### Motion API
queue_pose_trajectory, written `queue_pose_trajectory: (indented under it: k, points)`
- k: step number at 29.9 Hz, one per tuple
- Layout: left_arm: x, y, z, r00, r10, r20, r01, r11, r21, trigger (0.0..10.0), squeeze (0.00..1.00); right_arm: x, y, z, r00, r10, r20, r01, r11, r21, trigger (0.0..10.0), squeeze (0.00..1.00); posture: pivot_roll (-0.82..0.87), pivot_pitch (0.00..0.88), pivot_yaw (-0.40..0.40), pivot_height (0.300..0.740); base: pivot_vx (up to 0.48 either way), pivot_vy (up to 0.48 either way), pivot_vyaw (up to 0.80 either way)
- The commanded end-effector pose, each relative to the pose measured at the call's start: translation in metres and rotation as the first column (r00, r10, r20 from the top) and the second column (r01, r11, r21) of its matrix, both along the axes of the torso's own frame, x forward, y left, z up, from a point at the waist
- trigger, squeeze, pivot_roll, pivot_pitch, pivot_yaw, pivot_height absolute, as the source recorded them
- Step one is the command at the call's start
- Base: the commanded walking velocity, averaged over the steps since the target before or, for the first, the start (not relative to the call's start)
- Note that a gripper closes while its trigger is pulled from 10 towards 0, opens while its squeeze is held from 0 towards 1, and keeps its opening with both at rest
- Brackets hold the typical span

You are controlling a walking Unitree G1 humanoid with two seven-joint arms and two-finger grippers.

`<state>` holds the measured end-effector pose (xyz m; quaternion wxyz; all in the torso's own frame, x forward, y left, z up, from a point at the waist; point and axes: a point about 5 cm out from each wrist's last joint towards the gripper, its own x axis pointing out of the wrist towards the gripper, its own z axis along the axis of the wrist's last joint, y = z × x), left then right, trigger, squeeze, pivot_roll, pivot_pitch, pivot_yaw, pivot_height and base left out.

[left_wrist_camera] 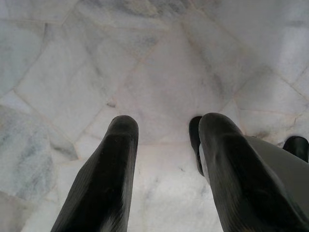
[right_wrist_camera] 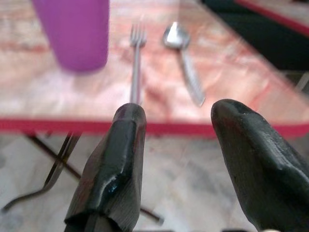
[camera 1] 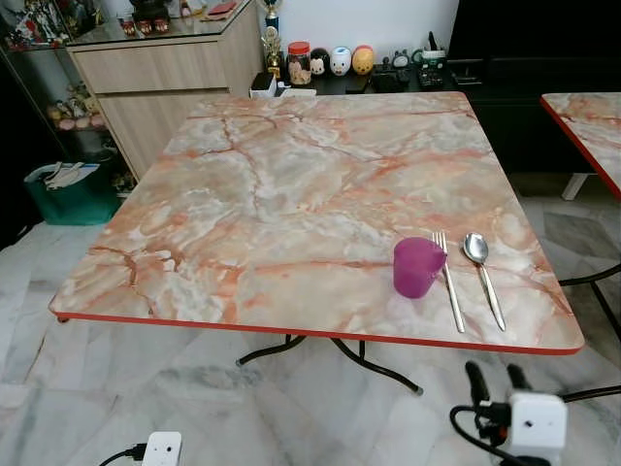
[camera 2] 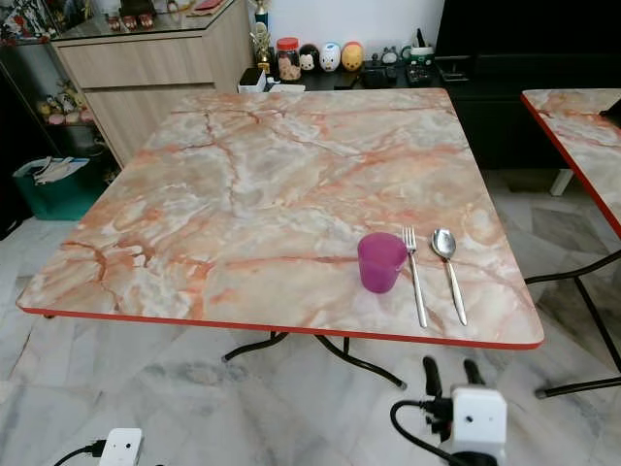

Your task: Setting the table

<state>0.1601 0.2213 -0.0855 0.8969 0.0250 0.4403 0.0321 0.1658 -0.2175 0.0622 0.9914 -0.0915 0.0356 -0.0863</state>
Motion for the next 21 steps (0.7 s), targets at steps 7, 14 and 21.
queue_pose_trajectory:
  k: [7, 14, 21]
  points:
    - [-0.003, 0.003, -0.001, 1.000, 0.001, -0.013, -0.001, 1.000, 0.007, 10.0, 0.00, 0.014, -0.015, 0.047, 0.986, -0.115, 0.119, 0.124, 0.990, -0.069, 10.0, 0.00, -0.13, 0.000, 0.088, 0.714, 0.000, 0.000, 0.00]
    - [-0.005, 0.003, -0.002, 1.000, 0.003, -0.017, -0.003, 1.000, 0.008, 10.0, 0.00, 0.051, -0.041, 0.059, 0.977, -0.201, 0.073, 0.201, 0.979, 0.004, 10.0, 0.00, -0.14, 0.000, 0.091, 0.714, 0.000, 0.000, 0.00]
    - [-0.004, 0.002, -0.002, 1.000, 0.007, -0.014, -0.007, 1.000, 0.004, 10.0, 0.00, 0.096, -0.031, 0.054, 0.995, -0.098, 0.015, 0.097, 0.993, 0.066, 10.0, 0.03, -0.14, 0.000, 0.095, 0.714, 0.000, 0.000, 0.00]
